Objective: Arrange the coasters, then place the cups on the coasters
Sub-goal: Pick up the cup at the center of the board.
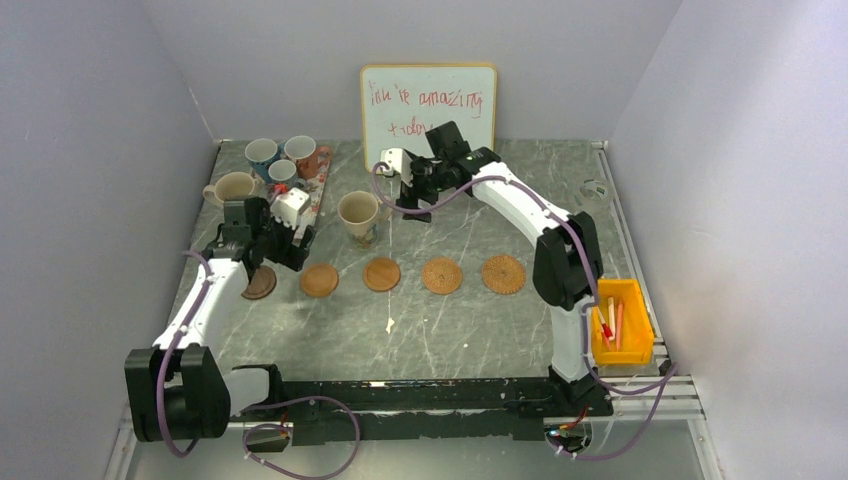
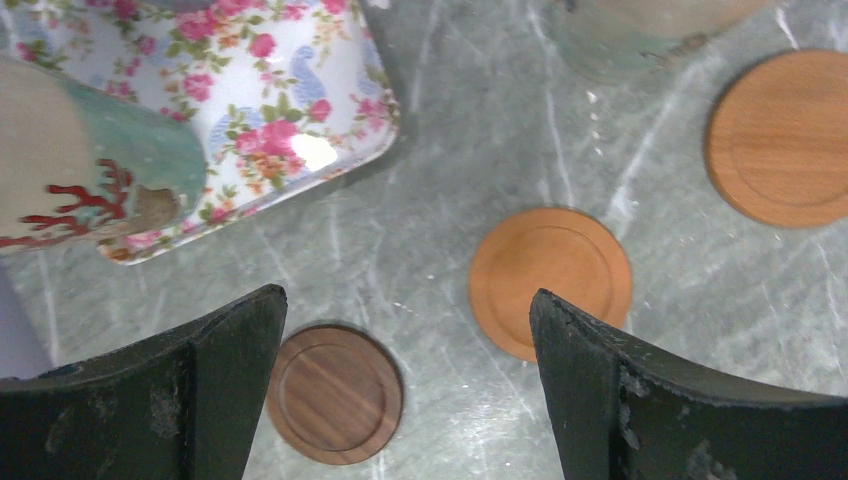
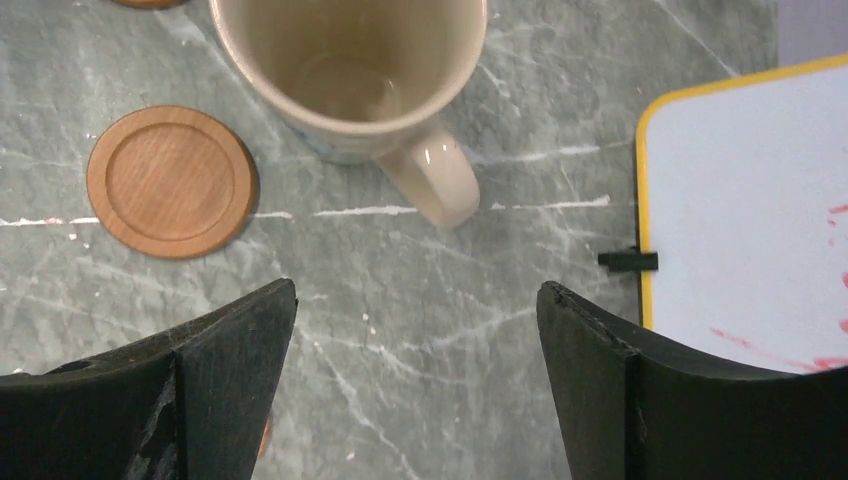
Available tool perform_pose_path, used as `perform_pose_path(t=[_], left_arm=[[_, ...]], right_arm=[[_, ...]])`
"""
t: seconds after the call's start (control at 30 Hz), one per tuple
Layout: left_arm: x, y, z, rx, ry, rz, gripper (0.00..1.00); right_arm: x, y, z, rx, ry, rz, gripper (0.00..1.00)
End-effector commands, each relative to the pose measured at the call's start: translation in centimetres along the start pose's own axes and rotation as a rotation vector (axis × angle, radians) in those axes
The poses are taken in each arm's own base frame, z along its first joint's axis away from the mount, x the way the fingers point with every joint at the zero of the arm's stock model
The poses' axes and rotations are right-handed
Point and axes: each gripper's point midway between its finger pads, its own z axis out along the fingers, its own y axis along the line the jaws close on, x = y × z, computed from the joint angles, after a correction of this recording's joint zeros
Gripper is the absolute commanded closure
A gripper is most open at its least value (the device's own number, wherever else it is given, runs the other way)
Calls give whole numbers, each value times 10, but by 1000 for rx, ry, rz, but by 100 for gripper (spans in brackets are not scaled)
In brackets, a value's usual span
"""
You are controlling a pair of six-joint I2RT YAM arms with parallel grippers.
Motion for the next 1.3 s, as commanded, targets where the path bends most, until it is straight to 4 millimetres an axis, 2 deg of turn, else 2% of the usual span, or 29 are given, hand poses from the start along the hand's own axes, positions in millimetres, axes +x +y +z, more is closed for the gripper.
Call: perform_pose_path(t=[0.0, 0.13, 0.37, 0.47, 0.7, 0.9, 1.1, 1.27], left_arm=[[-17, -7, -12, 14, -119, 66, 4], [-20, -8, -22, -9, -164, 80, 4], [-19, -12, -20, 7, -175, 75, 4], [-18, -12, -18, 11, -173, 73, 4], [-18, -13, -18, 16, -179, 77, 4], [-20, -14, -20, 15, -193, 83, 4], [-20, -15, -20, 19, -196, 88, 4], [-19, -16, -20, 26, -195, 86, 4]], right_arm=[[-30, -3, 6, -77, -122, -45, 7], [-41, -2, 11, -114, -184, -85, 6], [-36, 6, 29, -252, -184, -61, 9], [-39, 4, 37, -257, -191, -57, 9], [-30, 1, 52, -259, -145, -54, 9], [-30, 14, 66, -309, -122, -50, 9], [-29, 26, 83, -353, -109, -29, 14], [-24, 35, 84, -379, -86, -20, 17]])
